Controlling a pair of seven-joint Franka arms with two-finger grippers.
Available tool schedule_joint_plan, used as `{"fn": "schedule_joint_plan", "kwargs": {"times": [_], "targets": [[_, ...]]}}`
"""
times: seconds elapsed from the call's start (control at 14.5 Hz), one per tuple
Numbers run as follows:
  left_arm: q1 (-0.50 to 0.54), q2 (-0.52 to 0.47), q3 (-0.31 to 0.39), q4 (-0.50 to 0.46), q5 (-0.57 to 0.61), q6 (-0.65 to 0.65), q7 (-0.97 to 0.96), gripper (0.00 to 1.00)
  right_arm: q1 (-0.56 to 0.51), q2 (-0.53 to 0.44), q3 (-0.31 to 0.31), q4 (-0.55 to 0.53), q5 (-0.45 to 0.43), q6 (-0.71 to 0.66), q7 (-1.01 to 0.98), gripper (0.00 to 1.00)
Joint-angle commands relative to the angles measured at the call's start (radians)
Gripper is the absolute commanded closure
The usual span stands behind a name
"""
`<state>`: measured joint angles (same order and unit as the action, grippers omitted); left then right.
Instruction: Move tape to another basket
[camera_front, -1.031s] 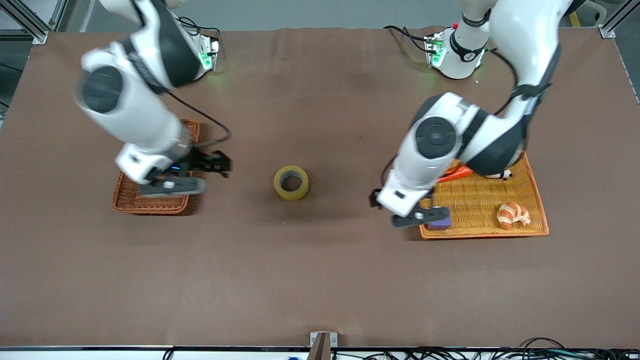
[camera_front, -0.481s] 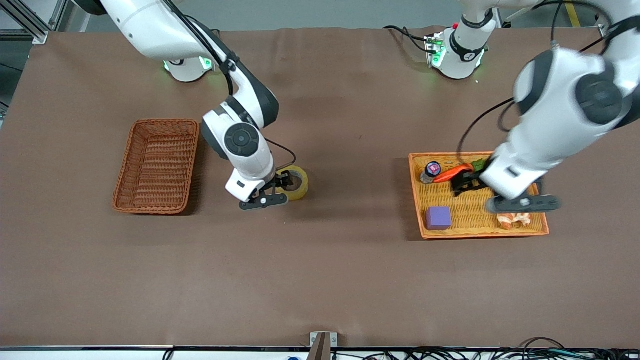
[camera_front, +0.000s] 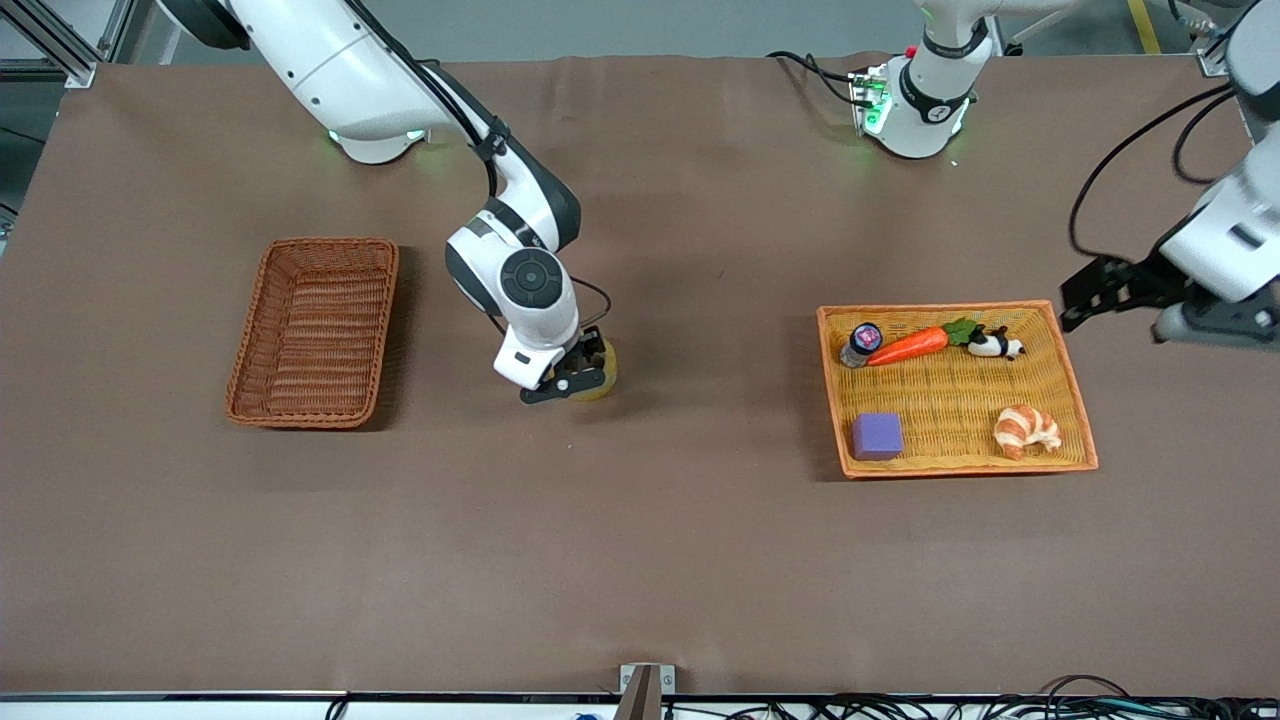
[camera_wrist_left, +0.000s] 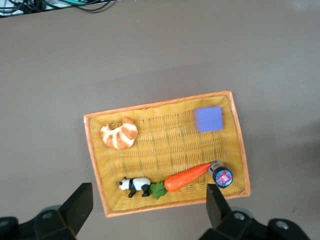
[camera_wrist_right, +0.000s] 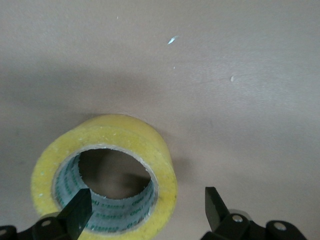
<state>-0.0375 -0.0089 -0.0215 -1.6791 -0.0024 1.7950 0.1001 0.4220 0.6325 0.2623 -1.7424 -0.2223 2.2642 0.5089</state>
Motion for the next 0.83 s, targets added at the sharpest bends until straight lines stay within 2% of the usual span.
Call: {"fn": "schedule_joint_plan", "kwargs": {"times": [0.0, 0.14, 0.21, 0.28, 0.34, 0.55, 0.76], "targets": [[-0.007, -0.121, 0.003, -0.134, -0.018, 0.006, 0.018, 0.0, 0.0, 0.015, 0.0, -0.008, -0.037, 0.014, 0.013, 0.0], [-0.01, -0.123, -0.003, -0.14, -0.016, -0.029, 0.006, 0.0, 0.006, 0.033, 0.0, -0.008, -0.037, 0.031, 0.013, 0.0], [-0.015, -0.122, -0.012, -0.137, -0.016, -0.035, -0.008, 0.0, 0.009, 0.041, 0.0, -0.008, -0.038, 0.032, 0.013, 0.05], [-0.015, -0.117, -0.032, -0.136, -0.016, -0.036, -0.035, 0.0, 0.009, 0.044, 0.0, -0.006, -0.038, 0.034, 0.013, 0.17], [-0.013, -0.114, -0.04, -0.131, -0.016, -0.036, -0.054, 0.0, 0.009, 0.05, 0.0, -0.006, -0.038, 0.034, 0.013, 0.32], [-0.013, -0.076, -0.041, -0.07, -0.016, -0.04, -0.053, 0.0, 0.004, 0.05, 0.001, 0.001, -0.034, 0.017, 0.052, 0.98], [-0.019, -0.052, -0.054, -0.033, -0.01, -0.106, -0.074, 0.0, 0.003, 0.05, 0.002, 0.003, -0.032, 0.015, 0.092, 1.0]]}}
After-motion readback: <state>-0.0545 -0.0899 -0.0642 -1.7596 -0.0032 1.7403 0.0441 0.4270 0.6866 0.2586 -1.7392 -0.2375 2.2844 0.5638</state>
